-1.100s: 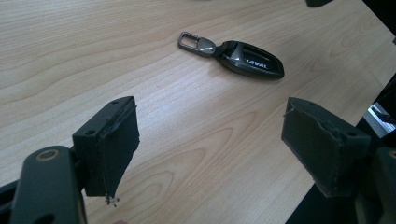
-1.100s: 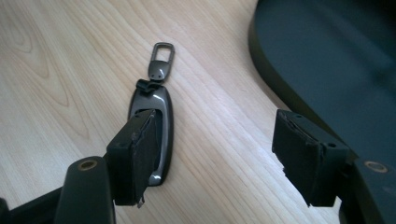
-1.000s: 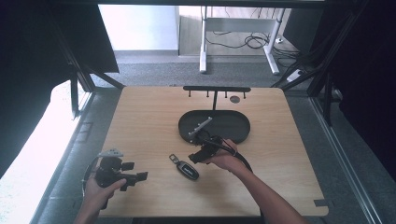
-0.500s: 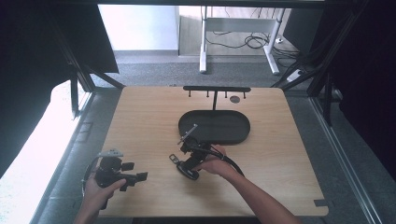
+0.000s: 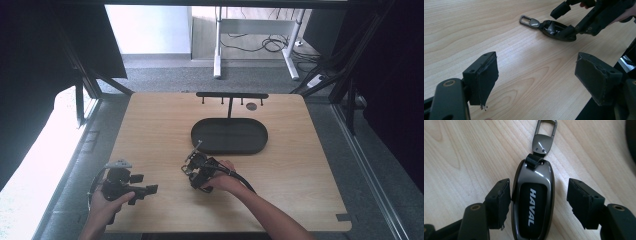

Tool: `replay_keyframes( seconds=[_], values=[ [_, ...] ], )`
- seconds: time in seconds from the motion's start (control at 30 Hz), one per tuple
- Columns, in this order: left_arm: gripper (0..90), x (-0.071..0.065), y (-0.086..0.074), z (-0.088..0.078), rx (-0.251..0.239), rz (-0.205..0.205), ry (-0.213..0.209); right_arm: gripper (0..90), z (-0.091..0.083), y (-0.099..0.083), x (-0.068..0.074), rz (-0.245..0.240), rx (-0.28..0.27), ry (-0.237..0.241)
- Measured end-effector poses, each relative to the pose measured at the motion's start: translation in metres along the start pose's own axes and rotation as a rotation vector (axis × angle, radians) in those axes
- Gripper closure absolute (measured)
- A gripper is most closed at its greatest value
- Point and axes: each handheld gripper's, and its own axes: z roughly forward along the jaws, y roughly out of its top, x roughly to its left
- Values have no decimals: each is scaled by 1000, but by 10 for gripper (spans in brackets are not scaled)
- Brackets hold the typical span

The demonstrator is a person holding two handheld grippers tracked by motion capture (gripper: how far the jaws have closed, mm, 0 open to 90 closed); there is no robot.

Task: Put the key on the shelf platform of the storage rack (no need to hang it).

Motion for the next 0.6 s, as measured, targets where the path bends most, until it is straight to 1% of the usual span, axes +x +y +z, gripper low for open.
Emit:
replay_keyframes(
  seconds=[0.13, 0.2, 0.3, 0.33, 0.4, 0.43, 0.53, 0.6],
  values=[
    [191, 1, -1, 1, 9, -4, 0, 382, 4, 1, 1, 0, 6, 1],
    [191, 2, -1, 1, 10, -4, 2, 413, 7, 2, 2, 10, 19, 3],
    [191, 2, -1, 0, 3, -4, 6, 463, 9, 3, 3, -1, 16, -9],
    [192, 2, -1, 0, 3, -4, 6, 463, 9, 3, 3, -1, 16, -9],
    [195, 1, 0, -2, -23, -3, 11, 482, 9, 4, 3, -2, 18, -20],
    [194, 1, 0, -3, -26, -3, 11, 484, 9, 4, 2, -3, 19, -22],
    [194, 2, 0, -2, -23, -5, 13, 490, 8, 4, 2, -1, 18, -24],
    [194, 2, 0, -2, -20, -6, 14, 491, 9, 4, 2, 18, 9, -25]
  ],
)
